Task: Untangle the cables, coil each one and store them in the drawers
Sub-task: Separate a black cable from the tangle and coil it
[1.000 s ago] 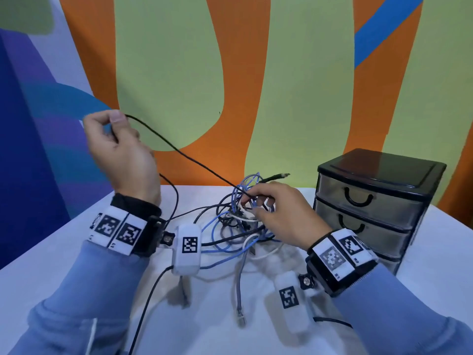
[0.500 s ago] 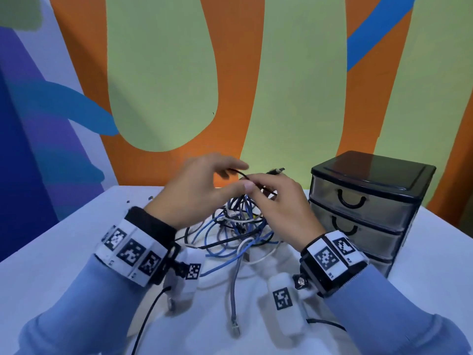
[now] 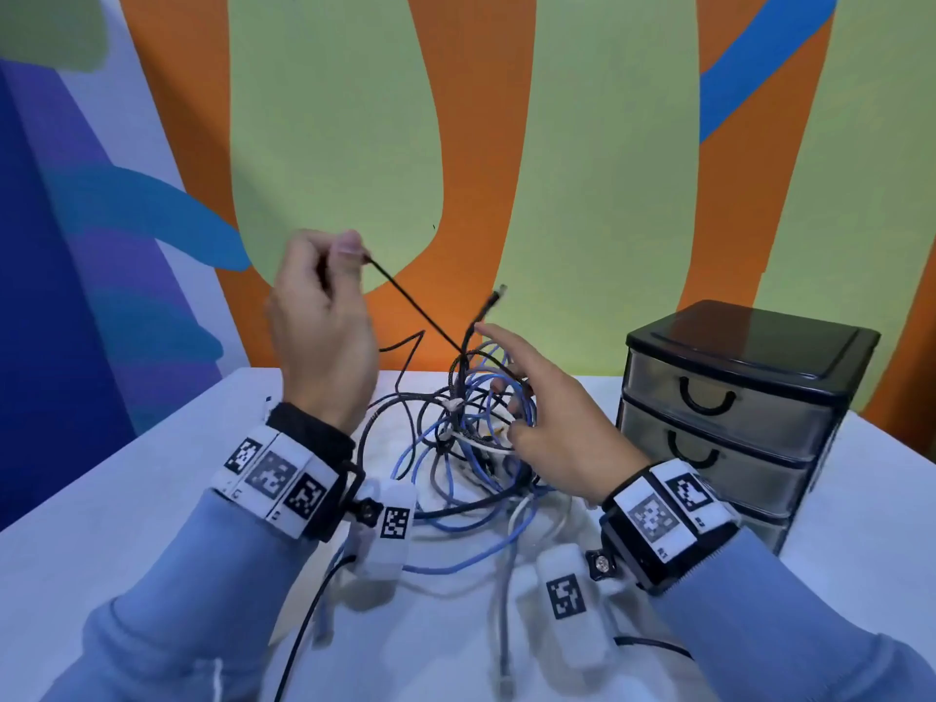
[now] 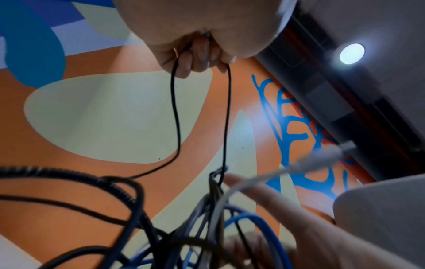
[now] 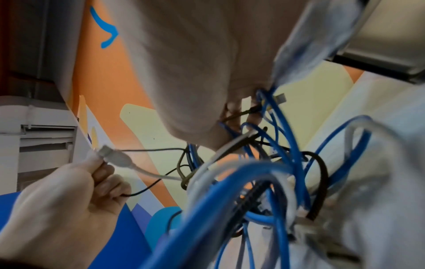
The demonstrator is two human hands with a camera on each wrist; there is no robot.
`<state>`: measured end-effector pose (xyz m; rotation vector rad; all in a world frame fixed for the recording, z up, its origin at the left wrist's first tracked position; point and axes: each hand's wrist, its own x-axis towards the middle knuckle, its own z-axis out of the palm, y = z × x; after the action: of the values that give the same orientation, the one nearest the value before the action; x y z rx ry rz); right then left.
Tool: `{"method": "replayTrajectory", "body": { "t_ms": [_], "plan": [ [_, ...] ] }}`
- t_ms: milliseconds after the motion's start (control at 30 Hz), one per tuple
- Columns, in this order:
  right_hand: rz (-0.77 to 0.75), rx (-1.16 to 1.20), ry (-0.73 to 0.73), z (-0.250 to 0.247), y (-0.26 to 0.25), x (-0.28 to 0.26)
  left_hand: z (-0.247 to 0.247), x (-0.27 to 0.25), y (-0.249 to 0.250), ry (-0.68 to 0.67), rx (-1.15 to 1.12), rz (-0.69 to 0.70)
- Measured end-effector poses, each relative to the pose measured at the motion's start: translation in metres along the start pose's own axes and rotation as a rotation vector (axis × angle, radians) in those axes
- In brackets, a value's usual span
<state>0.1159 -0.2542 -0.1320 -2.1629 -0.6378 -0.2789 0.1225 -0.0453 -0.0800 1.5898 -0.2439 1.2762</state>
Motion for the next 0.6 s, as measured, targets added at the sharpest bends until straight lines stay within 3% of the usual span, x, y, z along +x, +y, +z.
{"method": "replayTrajectory", "body": {
  "t_ms": [133, 267, 433, 600],
  "plan": [
    [0.049, -0.049, -0.054, -0.003, 0.003, 0.001, -0.013, 0.016, -0.017, 0.126, -0.080, -0.146],
    [0.058, -0.118, -0.007, -0.003, -0.002, 0.001, -0.016, 0.017, -0.021, 0.117, -0.087, -0.182],
    [0.009, -0.186, 0.071, -0.003, -0.010, -0.004, -0.008, 0.011, -0.007, -0.073, -0.159, -0.127],
    [-0.144, -0.129, 0.180, -0.001, -0.013, -0.002, -0.002, 0.002, 0.009, -0.386, -0.309, -0.081]
  ]
}}
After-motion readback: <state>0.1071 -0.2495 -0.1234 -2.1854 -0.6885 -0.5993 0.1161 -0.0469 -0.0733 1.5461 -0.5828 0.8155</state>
